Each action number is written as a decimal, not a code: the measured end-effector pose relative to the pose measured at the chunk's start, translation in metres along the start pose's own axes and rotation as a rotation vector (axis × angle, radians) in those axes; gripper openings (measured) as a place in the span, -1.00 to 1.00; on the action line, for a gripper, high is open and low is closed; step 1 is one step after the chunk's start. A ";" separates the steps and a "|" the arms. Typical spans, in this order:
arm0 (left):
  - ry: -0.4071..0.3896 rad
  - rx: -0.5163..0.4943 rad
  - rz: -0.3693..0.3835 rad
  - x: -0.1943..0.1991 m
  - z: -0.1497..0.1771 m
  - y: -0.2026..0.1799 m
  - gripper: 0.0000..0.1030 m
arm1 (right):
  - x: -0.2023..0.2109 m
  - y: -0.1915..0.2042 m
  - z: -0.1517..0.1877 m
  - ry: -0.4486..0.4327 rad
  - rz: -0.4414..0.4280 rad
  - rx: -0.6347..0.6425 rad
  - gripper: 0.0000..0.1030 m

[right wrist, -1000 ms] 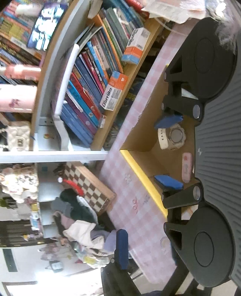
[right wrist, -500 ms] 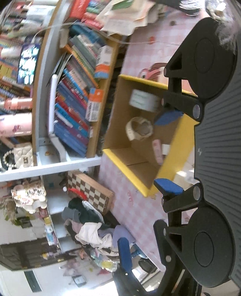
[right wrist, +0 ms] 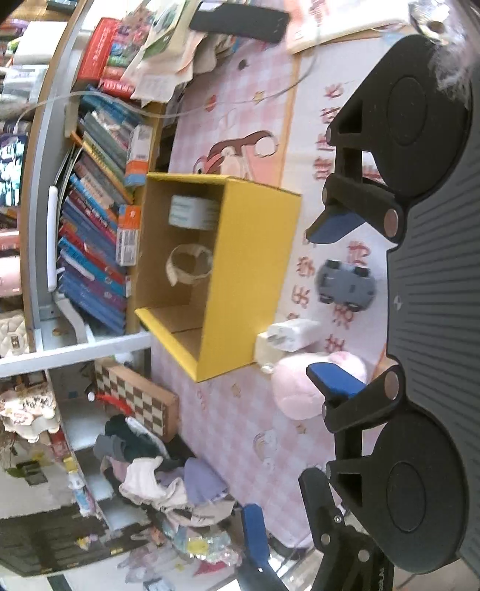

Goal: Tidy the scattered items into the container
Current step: 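Withdraw both tools from the box toward the pink pig and grey toy car, then move the right tool to the grey toy car while the left tool approaches the pink pig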

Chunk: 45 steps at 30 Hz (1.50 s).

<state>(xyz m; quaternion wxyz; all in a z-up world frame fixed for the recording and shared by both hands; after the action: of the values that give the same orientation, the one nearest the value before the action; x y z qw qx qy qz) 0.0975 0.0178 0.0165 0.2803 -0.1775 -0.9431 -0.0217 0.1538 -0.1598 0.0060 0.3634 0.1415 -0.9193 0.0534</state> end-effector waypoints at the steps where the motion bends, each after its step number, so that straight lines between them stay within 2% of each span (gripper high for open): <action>1: 0.003 0.008 -0.008 0.001 0.004 0.000 0.67 | 0.001 0.002 0.005 -0.004 0.013 -0.010 0.39; 8: 0.018 0.106 -0.101 0.001 0.028 0.001 0.68 | 0.005 0.020 0.035 -0.056 0.133 -0.002 0.53; 14: 0.028 0.125 -0.097 0.000 0.040 0.002 0.69 | 0.002 0.023 0.064 -0.055 0.195 -0.051 0.54; 24: 0.081 0.123 -0.069 -0.015 0.052 0.003 0.69 | -0.015 0.040 0.069 0.010 0.173 -0.024 0.54; 40: 0.110 0.108 -0.052 -0.046 0.045 0.000 0.69 | -0.036 0.025 0.061 0.058 0.189 -0.022 0.50; 45: 0.160 0.126 -0.043 -0.056 0.049 0.005 0.69 | -0.046 0.025 0.057 0.080 0.168 -0.018 0.49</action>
<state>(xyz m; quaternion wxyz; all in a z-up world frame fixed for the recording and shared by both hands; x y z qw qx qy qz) 0.1174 0.0112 -0.0549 0.3645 -0.1368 -0.9209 0.0175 0.1412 -0.1377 -0.0669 0.3953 0.0582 -0.9131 0.0812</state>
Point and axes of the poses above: each gripper's, at about its wrist camera, not at the fingertips, and x roughly against the way its jaws point, y to its left, z to its underside, the point moved 2 cm from there along -x, roughly the way its jaws point, and after that the axes turned 10 degrees about z, right-handed, at the moved point
